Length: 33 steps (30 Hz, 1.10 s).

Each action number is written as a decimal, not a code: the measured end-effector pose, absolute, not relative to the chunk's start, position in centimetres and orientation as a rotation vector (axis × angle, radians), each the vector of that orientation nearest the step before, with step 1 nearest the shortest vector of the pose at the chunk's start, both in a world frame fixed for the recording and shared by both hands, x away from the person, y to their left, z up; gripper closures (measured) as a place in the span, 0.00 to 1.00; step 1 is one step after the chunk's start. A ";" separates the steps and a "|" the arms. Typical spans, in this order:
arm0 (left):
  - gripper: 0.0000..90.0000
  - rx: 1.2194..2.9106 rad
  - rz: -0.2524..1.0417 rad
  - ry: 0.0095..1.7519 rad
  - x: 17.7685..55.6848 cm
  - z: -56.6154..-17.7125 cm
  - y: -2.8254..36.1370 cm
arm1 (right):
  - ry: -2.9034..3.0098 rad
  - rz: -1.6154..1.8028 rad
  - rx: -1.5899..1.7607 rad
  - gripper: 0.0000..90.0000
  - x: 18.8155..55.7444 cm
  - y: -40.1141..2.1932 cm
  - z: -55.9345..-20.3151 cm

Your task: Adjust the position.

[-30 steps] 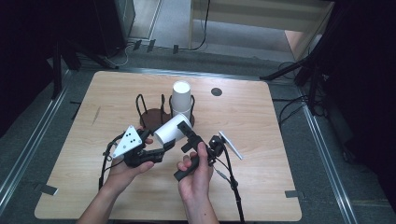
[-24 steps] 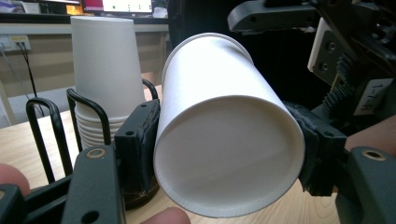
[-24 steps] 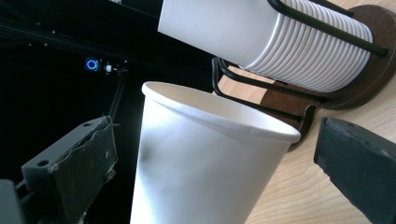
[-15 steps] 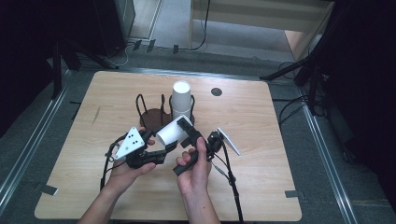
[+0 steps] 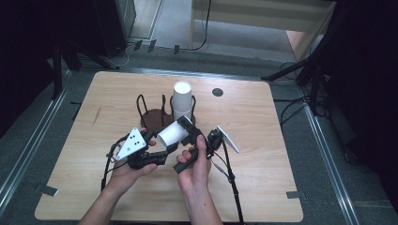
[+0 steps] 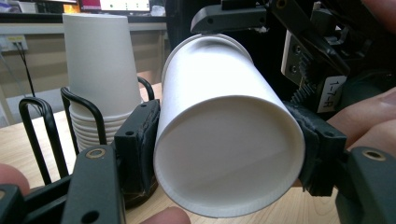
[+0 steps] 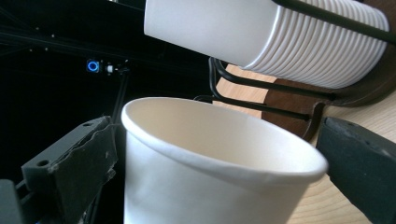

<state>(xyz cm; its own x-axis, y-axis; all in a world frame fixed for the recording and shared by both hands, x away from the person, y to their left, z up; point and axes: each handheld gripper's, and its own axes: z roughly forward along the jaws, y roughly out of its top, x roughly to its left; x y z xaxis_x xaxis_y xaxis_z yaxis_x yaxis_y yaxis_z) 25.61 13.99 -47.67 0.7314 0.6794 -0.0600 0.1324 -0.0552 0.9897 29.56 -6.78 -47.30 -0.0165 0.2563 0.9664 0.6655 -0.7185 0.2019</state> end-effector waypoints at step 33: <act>0.20 1.618 0.464 0.730 25.8 -47.0 14.7 | -0.914 -1.879 -1.920 0.27 29.0 -6.9 -47.5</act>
<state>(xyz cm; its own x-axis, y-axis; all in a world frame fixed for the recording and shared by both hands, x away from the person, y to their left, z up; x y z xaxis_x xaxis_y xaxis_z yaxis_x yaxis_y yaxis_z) 25.76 14.68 -47.00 0.7200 0.6863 -0.1031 0.1982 -0.0609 0.9783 29.05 -6.94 -47.48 -0.0594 0.2277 0.9719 0.6239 -0.7516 0.2142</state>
